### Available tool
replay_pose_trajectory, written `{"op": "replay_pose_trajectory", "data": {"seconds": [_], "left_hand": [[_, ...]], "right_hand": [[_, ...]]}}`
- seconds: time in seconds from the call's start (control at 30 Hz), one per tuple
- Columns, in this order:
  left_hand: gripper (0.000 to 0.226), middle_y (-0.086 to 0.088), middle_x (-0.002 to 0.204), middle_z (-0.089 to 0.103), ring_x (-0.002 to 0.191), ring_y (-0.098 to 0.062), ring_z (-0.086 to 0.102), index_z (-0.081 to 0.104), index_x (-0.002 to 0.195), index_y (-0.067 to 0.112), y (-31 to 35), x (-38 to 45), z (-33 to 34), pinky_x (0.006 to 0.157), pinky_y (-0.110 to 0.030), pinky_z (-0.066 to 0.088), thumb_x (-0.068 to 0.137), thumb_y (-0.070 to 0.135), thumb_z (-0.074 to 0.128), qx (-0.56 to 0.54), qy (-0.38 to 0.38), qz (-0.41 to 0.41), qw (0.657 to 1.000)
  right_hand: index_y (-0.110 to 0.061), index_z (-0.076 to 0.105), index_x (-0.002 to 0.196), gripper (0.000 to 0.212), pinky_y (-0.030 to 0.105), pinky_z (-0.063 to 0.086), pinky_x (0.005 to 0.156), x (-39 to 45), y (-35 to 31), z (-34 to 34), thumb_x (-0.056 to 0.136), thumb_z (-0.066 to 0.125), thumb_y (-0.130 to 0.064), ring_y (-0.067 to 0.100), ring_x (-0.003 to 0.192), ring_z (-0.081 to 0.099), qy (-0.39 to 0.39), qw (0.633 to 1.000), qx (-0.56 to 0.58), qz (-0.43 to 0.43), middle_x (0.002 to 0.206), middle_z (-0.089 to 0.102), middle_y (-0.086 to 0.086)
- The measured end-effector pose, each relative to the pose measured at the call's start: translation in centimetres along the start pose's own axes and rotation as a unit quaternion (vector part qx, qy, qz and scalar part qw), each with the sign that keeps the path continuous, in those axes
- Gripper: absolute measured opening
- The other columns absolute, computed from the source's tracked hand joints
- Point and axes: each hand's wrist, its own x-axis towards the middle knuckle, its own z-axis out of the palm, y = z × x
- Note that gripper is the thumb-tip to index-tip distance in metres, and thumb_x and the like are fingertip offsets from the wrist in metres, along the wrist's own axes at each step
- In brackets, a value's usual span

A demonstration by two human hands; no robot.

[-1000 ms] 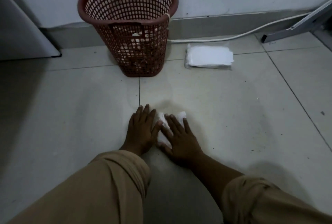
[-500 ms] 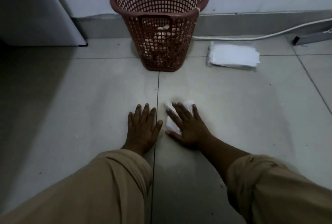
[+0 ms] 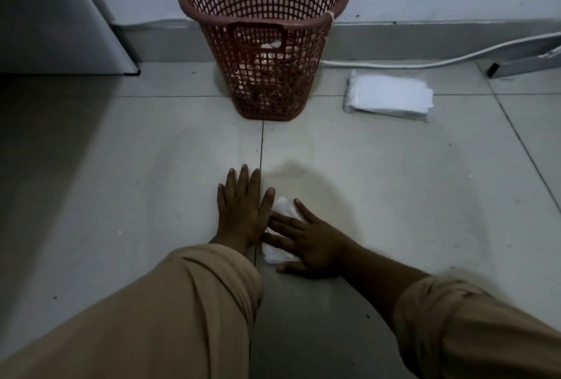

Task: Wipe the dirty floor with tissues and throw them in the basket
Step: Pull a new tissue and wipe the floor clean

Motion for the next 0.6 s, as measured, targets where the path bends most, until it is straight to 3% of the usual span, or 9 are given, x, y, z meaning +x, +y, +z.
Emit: {"op": "replay_pose_trajectory", "data": {"seconds": [0.2,0.33,0.47,0.6], "left_hand": [[0.068,0.004,0.165,-0.005,0.149,-0.019,-0.016,0.007,0.155,0.031,0.3,1.4,0.1,0.114,-0.054,-0.017,0.094,0.061,0.005,-0.005,0.021,-0.059,0.998],[0.067,0.002,0.165,-0.006,0.149,-0.02,-0.017,0.005,0.156,0.03,0.3,1.3,0.3,0.115,-0.056,-0.017,0.096,0.06,0.006,-0.006,0.013,-0.07,0.997],[0.067,0.003,0.164,-0.009,0.149,-0.02,-0.019,0.004,0.156,0.029,1.7,1.4,0.8,0.116,-0.058,-0.014,0.096,0.059,0.008,0.006,-0.02,-0.033,0.999],[0.066,0.004,0.164,-0.008,0.149,-0.019,-0.019,0.005,0.156,0.03,3.8,2.6,0.8,0.116,-0.056,-0.014,0.097,0.059,0.011,0.003,-0.007,-0.019,1.0]], "right_hand": [[-0.031,-0.004,0.151,0.063,0.058,-0.01,0.117,3.9,1.1,-1.2,0.095,-0.001,-0.061,0.017,0.15,-0.005,-0.001,0.985,-0.01,0.174,0.163,0.003,0.002],[-0.033,-0.008,0.154,0.062,0.057,-0.012,0.117,1.9,3.0,-1.5,0.099,0.01,-0.056,0.014,0.15,-0.007,0.04,0.947,0.025,0.317,0.164,-0.001,-0.002],[-0.029,0.005,0.155,0.061,0.059,-0.008,0.117,-0.4,0.2,-0.8,0.1,0.013,-0.054,0.018,0.151,-0.004,0.048,0.962,0.032,0.268,0.163,0.005,0.0],[-0.027,0.012,0.154,0.062,0.058,-0.011,0.117,0.1,0.0,-0.9,0.1,0.007,-0.056,0.016,0.151,-0.005,0.024,0.973,0.049,0.223,0.163,0.007,0.0]]}}
